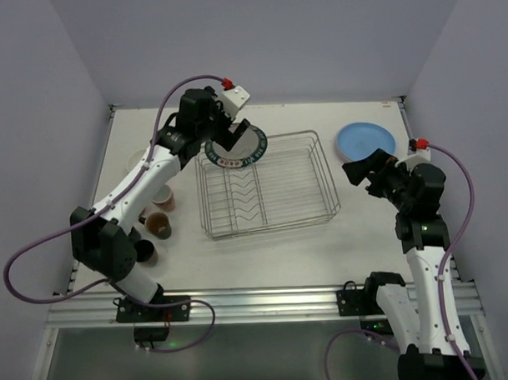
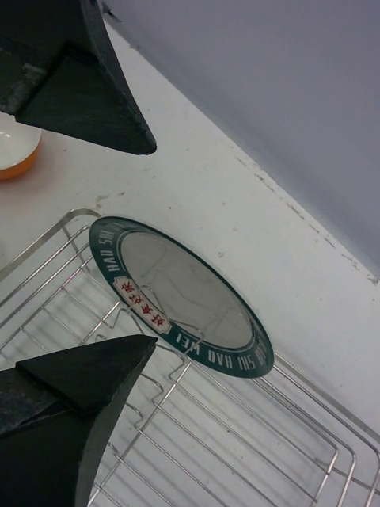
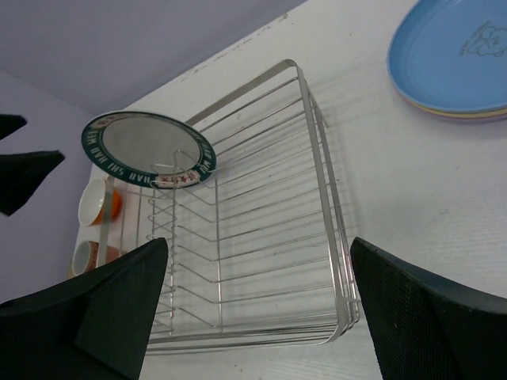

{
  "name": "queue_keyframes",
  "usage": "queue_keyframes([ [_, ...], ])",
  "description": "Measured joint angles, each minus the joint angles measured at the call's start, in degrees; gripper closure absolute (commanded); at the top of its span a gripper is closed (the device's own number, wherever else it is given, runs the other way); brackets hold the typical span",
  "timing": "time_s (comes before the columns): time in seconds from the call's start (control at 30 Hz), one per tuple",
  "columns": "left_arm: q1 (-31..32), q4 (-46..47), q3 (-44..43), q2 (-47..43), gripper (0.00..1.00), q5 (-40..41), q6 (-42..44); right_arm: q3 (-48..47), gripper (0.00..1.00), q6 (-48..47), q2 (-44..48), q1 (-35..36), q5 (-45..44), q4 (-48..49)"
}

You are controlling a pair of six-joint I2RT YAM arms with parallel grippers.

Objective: Unload the mixed dishes from the dish rack

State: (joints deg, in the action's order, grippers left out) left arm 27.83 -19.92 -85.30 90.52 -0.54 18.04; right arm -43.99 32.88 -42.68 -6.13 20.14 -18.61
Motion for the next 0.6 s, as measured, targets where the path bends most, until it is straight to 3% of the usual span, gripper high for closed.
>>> queue_keyframes([
  [0.23,-3.78,-4.72,-8.94,9.51,0.05,-7.69,10.47,3.15,0.01,0.50,7.63,0.02,4.04,0.24],
  [0.33,-4.70,-7.17,-11.47,12.66,0.14,-10.99,14.23,5.77,0.01,1.22,10.01,0.02,5.20,0.37],
  [0.43,-5.16,-10.21,-12.48,14.80,0.29,-14.16,17.14,7.63,0.01,1.88,12.61,0.00,5.35,0.44],
  [0.47,-5.25,-11.08,-12.85,15.56,0.40,-14.73,18.01,7.67,0.01,2.03,13.25,0.00,5.46,0.35],
  [0.6,-5.27,-12.41,-13.92,18.53,0.59,-15.85,20.79,7.56,0.01,2.05,14.21,0.02,6.80,1.07],
])
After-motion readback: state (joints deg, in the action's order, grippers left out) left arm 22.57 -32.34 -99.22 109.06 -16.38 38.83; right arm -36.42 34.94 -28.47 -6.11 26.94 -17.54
